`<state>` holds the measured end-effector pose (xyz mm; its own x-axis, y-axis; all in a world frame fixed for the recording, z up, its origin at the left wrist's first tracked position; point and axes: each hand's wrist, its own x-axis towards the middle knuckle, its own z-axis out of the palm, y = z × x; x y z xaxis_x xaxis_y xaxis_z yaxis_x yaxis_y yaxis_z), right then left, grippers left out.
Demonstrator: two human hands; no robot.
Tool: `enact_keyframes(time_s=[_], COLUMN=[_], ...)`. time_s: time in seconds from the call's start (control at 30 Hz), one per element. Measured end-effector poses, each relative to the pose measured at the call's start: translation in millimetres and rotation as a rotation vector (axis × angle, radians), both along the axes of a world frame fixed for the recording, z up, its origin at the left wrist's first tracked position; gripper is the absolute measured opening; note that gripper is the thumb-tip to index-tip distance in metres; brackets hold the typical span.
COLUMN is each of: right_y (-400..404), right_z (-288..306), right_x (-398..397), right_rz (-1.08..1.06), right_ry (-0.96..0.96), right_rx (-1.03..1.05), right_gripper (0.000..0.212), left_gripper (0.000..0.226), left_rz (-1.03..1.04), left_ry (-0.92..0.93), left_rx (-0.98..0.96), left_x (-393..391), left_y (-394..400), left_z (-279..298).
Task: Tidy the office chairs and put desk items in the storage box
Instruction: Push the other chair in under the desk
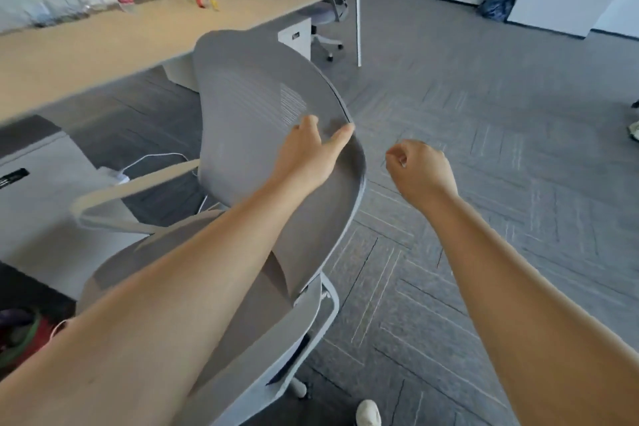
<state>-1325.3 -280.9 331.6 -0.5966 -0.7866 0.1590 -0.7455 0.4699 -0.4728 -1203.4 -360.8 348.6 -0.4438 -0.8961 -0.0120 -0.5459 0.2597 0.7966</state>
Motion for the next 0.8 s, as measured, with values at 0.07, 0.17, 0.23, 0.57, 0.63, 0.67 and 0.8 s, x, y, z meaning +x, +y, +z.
enact_keyframes(time_s=[0.07,0.17,0.23,0.57,0.63,0.67,0.8], right_y=[-16.3,-36.8,-48.8,-95.4,-106.0,-110.6,-116.4], right_z=[3.0,7.0,7.4,2.1,6.7,8.8,15.2], right_x=[-21.8,-42.3,-49.7,-52.5,-52.7,-52.3,-56.8], right_rz=[0.08,0.193,0.261,0.658,0.759,0.813,1.038], right_ry=[-0.003,-0.011,-0.02,-0.021,0.025,0.062,0.191], right_rx=[0.025,0.037,0.026,-0.035,-0.034,-0.029,-0.064], right_gripper=[0.027,0.028,0.029,0.072,0.081,0.082,0.062], left_gripper=[0.059,0.052,0.043,0.028,0.033,0.033,0.035], left_rz=[0.08,0.173,0.212,0.288,0.307,0.337,0.533], left_ry=[0.027,-0.037,-0.101,-0.183,-0.224,-0.234,-0.259], left_rx=[0.021,-0.006,-0.029,-0.118,-0.1,-0.098,-0.088], left_x=[-20.7,-45.0,-53.2,-54.0,-55.0,-55.8,-69.3], left_y=[-0.7,-1.9,-3.5,13.4,19.4,22.5,43.4], left_z=[4.0,4.2,4.3,5.6,6.4,5.8,5.9])
